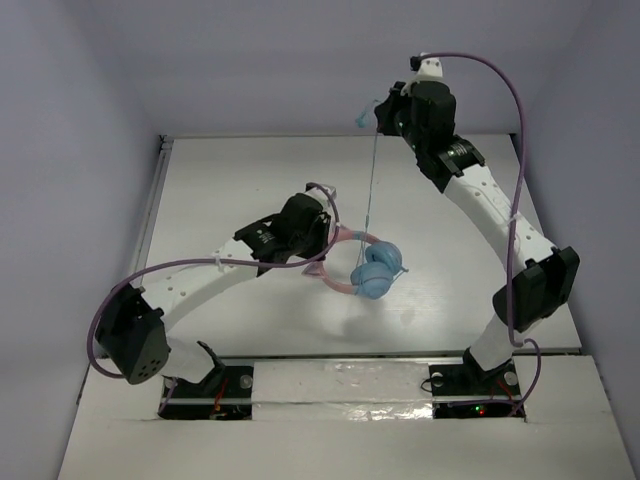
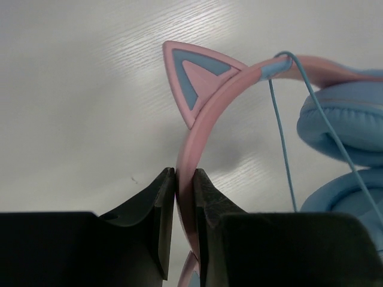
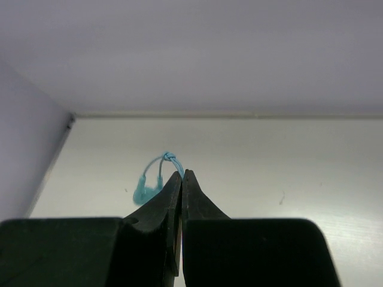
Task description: Wrap the headphones
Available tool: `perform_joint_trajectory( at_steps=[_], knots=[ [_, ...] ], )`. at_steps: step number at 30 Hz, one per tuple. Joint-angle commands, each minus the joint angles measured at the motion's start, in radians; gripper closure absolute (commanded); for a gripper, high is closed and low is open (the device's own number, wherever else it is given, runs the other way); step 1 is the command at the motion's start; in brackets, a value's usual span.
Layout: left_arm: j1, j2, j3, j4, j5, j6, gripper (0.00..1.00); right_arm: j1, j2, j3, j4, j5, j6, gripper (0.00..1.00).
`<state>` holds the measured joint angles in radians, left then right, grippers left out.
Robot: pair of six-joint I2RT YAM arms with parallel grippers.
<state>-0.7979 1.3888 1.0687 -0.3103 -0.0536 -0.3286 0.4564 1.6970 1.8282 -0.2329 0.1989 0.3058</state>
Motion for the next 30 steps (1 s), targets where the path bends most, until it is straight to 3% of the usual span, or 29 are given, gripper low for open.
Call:
perform_joint_trajectory(
  at_steps=[1, 7, 19, 24, 30],
  knots=[
    [-0.011, -0.086, 0.073, 0.051, 0.119, 0.002, 1.0, -0.016, -0.06, -0.122, 0.105, -0.062, 0.038, 1.0],
    [-0.001, -0.134, 0.08, 0.115, 0.166, -0.015, 1.0, -0.016, -0.2, -0.292, 0.144, 0.009, 0.084, 1.0],
    [0.189, -0.263, 0.043, 0.18, 0.344, -0.036, 1.0, -0.016, -0.399, -0.619, 0.179, 0.125, 0.193, 1.0],
    [0.252, -0.293, 0.062, 0.181, 0.402, -0.036, 1.0, -0.016, -0.445, -0.701, 0.204, 0.054, 0.233, 1.0],
    [0.305, -0.312, 0.146, 0.175, 0.446, -0.055, 1.0, -0.016, -0.438, -0.805, 0.222, -0.162, 0.263, 1.0]
  ],
)
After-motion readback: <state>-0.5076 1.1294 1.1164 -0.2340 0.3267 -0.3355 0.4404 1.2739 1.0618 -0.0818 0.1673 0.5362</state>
